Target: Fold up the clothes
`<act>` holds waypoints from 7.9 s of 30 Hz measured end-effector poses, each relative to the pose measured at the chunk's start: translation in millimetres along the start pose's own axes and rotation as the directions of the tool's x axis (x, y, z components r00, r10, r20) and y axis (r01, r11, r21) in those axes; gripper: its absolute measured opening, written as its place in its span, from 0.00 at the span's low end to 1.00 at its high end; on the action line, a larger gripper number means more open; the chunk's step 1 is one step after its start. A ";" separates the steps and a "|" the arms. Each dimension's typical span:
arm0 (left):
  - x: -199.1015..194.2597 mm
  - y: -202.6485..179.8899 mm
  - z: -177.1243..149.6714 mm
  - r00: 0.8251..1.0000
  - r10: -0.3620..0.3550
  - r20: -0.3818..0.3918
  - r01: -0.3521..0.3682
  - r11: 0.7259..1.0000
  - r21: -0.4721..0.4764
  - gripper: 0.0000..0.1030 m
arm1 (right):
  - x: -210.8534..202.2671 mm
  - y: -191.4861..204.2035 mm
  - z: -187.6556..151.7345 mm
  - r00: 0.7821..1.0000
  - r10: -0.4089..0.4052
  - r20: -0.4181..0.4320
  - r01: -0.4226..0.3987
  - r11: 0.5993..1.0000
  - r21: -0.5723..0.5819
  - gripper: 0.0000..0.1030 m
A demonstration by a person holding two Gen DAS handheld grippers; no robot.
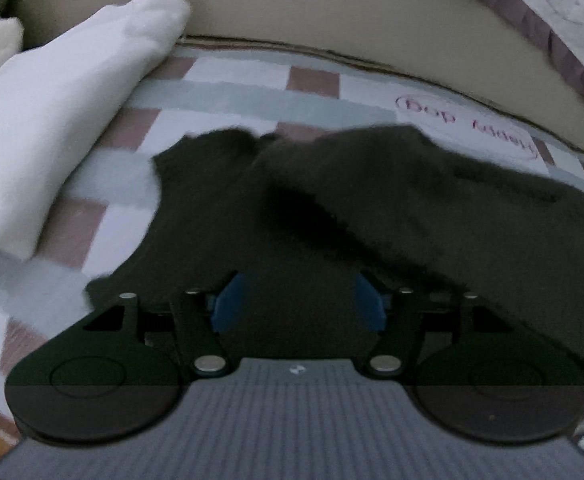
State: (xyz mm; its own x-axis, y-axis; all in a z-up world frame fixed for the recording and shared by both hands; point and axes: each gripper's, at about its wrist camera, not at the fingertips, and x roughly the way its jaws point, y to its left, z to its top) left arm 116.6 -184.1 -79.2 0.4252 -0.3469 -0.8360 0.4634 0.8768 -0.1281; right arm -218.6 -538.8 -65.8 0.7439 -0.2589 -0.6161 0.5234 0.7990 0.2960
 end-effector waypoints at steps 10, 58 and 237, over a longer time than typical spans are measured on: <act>-24.6 83.8 -59.6 0.989 -0.149 0.010 0.147 0.962 -0.229 0.60 | 18.2 158.4 -1.8 0.958 0.255 -0.132 -0.283 0.921 -0.269 0.63; -43.1 -195.4 -33.0 0.838 -0.442 0.321 0.221 0.811 0.542 0.05 | 57.4 65.6 -2.3 0.949 0.308 -0.067 -0.298 0.947 0.120 0.63; 9.3 -244.5 -65.7 0.981 -0.195 -0.008 0.178 0.875 0.450 0.33 | -13.9 -154.6 -58.2 0.946 -0.183 -0.266 0.312 0.728 0.610 0.12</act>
State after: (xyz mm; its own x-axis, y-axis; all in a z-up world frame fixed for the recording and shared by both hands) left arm -43.9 -379.8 -90.7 0.3206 -0.5090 -0.7988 0.8308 0.5562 -0.0210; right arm -334.0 -627.1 -145.5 0.4977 -0.2468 -0.8315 0.8670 0.1703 0.4684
